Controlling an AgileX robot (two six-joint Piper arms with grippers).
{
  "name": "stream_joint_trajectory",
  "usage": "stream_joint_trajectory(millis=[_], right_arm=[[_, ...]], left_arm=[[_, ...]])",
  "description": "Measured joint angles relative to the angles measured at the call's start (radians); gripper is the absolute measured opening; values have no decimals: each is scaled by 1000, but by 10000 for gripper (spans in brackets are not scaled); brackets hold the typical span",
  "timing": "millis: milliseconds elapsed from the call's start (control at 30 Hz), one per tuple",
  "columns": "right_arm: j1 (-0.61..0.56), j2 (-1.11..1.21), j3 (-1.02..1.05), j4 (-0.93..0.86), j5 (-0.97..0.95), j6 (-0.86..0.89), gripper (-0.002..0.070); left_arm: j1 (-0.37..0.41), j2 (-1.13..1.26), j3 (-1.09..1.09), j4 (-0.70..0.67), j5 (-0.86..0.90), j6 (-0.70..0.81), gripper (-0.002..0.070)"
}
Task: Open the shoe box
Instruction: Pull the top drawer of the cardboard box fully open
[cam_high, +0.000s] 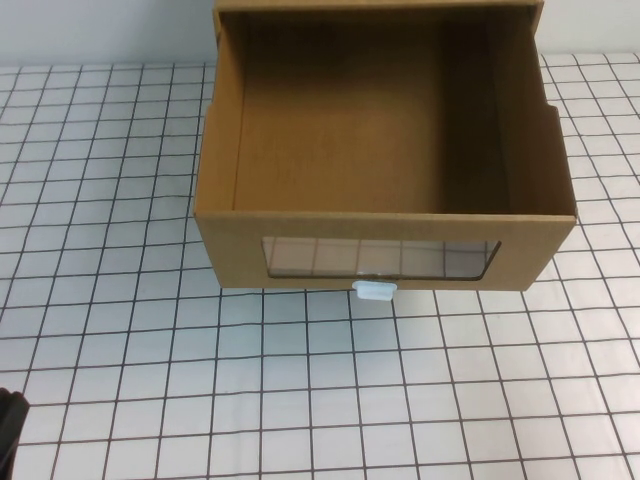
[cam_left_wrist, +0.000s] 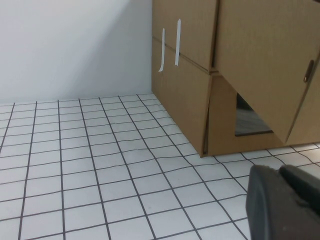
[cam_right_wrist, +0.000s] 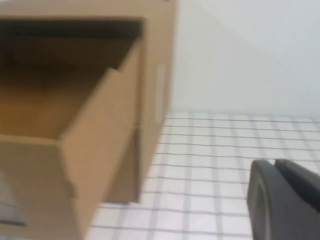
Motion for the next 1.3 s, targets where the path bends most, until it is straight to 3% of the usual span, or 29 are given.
stream_joint_trajectory(millis=[200, 433, 733, 1300], right_arm=[[-165, -211, 204, 0, -12, -11, -13], [-188, -438, 297, 0, 78, -19, -13], [-188, -450, 297, 10, 379, -21, -13], [-188, -450, 297, 12, 393, -21, -13]], left_arm=[[0, 0, 0, 0, 0, 0, -3], [0, 0, 0, 0, 1, 0, -4], [0, 0, 0, 0, 2, 0, -3], [0, 0, 0, 0, 2, 0, -4]])
